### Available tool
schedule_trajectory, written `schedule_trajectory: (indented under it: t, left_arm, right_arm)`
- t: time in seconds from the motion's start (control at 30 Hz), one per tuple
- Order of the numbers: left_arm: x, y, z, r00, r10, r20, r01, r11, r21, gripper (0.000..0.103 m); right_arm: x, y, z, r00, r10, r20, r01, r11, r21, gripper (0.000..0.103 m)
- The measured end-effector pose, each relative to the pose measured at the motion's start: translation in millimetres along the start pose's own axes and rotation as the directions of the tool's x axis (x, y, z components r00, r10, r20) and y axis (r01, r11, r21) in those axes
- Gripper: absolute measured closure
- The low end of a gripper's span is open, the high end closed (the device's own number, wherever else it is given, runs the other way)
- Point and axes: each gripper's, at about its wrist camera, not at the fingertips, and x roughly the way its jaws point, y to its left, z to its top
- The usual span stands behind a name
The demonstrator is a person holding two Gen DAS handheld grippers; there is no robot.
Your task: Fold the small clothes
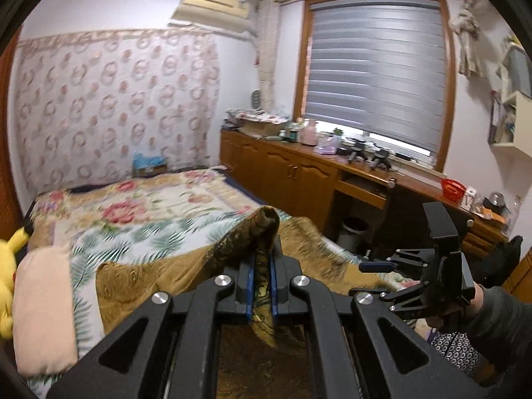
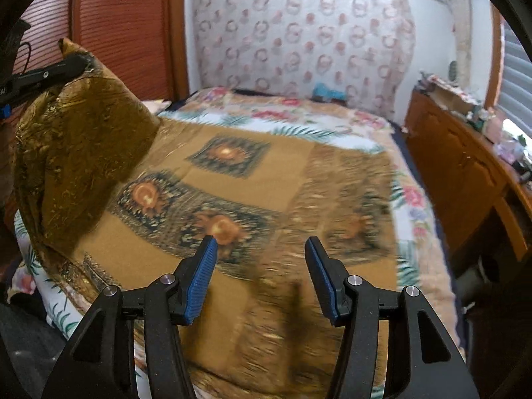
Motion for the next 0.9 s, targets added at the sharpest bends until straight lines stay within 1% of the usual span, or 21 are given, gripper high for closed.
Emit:
schedule_trajectory:
  t: [0.07,0.13,0.27,0.3,0.33,0.37,0.43,0.47,0.63,0.73,0.9]
  left_arm:
    - [6.5,-11.6,8.0,1.000,-0.015,-0.002,0.015,1.000,0.020,0.100]
    - [13.5,-21.6,11.8,0.999,-0.034,-0.024,0.035,0.999,0.031,0.100]
    - [31.0,-24.1,1.8,0.993,-0.047,-0.104,0.050,0.998,0.024,0.096]
    - [34.1,-24.9,-1.6,0.991,-0.051,-0.123,0.054,0.998,0.027,0.091]
    - [35.9,-26.7,-5.4,0.989,-0.054,-0.139,0.059,0.998,0.033,0.083]
    - [37.8,-27.5,-9.8,0.986,-0.052,-0.157,0.060,0.997,0.042,0.078]
    - [36.0,-29.0,-14.6,0.984,-0.046,-0.170,0.056,0.997,0.057,0.063]
    - [35.3,-30.5,-17.2,0.984,-0.042,-0.172,0.053,0.997,0.062,0.063]
    - [23.1,-22.8,-26.5,0.986,0.006,-0.168,0.003,0.999,0.050,0.053]
    - [17.1,-9.8,-34.1,0.985,0.027,-0.171,-0.023,0.999,0.026,0.052]
    - [9.5,9.6,-49.8,0.979,0.091,-0.182,-0.093,0.996,-0.003,0.052]
  right_arm:
    - [-9.0,-13.4,-0.3,1.000,-0.007,0.017,0.007,1.000,0.018,0.047]
    - [-15.8,-25.1,0.4,0.999,-0.017,0.034,0.015,0.999,0.041,0.047]
    - [-21.6,-35.6,-3.7,0.999,-0.027,0.041,0.023,0.996,0.083,0.047]
    - [-21.1,-38.9,-5.1,0.999,-0.026,0.037,0.022,0.996,0.091,0.047]
    - [-20.9,-39.2,-6.6,0.999,-0.022,0.033,0.019,0.995,0.095,0.047]
    - [-21.5,-40.8,-8.1,0.999,-0.021,0.031,0.018,0.995,0.096,0.047]
    - [-21.3,-39.4,-9.9,1.000,-0.020,0.024,0.018,0.995,0.095,0.047]
    - [-20.9,-38.1,-9.8,1.000,-0.018,0.022,0.016,0.996,0.093,0.047]
    - [-19.5,-31.9,-5.9,1.000,0.003,0.025,-0.005,0.997,0.079,0.047]
    - [-12.6,-24.8,-2.1,1.000,0.017,0.019,-0.018,0.998,0.058,0.047]
    - [8.2,-13.2,1.5,0.999,0.041,-0.022,-0.041,0.999,0.023,0.047]
